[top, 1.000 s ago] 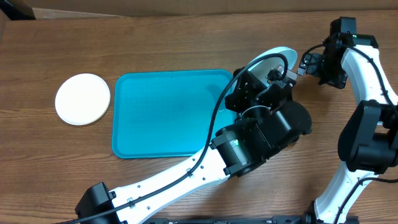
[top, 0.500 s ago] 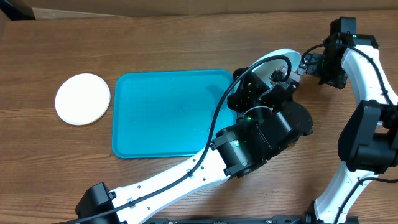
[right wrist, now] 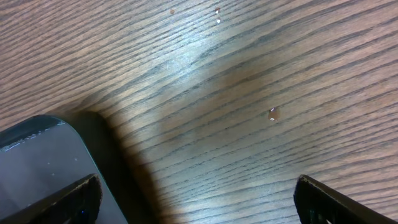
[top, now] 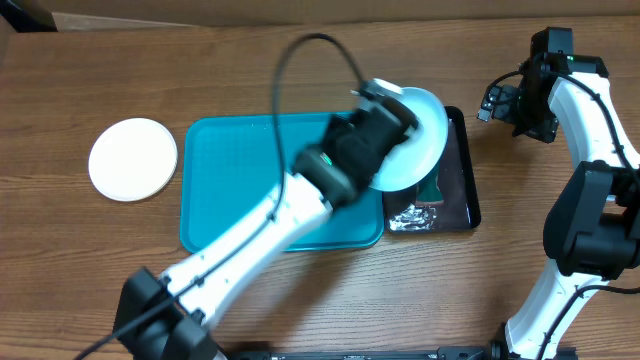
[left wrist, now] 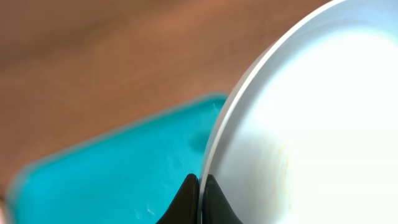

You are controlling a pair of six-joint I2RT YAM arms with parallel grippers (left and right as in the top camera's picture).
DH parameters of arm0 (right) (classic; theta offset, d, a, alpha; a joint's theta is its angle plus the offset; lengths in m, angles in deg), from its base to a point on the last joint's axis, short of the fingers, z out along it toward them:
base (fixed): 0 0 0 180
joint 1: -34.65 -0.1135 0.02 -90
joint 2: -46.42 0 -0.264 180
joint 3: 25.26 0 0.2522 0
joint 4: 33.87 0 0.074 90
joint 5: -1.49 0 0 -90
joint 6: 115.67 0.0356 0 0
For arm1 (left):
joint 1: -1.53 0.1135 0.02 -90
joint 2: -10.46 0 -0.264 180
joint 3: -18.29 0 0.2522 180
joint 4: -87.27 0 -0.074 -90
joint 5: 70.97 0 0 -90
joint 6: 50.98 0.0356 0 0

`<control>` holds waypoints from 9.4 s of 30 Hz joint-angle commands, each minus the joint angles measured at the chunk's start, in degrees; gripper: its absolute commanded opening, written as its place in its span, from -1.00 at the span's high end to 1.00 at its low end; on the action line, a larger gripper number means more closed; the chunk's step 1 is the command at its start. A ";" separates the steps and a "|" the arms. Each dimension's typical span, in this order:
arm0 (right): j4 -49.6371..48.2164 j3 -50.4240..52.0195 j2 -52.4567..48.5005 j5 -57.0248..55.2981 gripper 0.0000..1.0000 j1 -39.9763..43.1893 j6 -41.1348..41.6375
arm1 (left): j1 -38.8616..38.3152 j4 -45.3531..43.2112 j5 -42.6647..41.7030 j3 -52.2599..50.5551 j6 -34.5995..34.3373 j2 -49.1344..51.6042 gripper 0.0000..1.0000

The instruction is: Clean dirty plates on tray and stack at the side

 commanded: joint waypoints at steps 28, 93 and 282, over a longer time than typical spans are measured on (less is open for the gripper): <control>-0.28 -1.05 1.42 -0.37 -1.00 -0.02 0.46 | 83.01 18.71 -52.24 1.14 -3.80 14.82 0.91; -0.28 -1.05 1.42 -0.37 -1.00 -0.02 0.46 | 49.94 13.57 -45.83 0.87 5.16 14.86 -1.00; -56.70 98.84 119.36 9.97 -1.00 -12.17 -17.79 | 40.41 18.23 -28.85 -18.62 6.91 -72.30 -1.00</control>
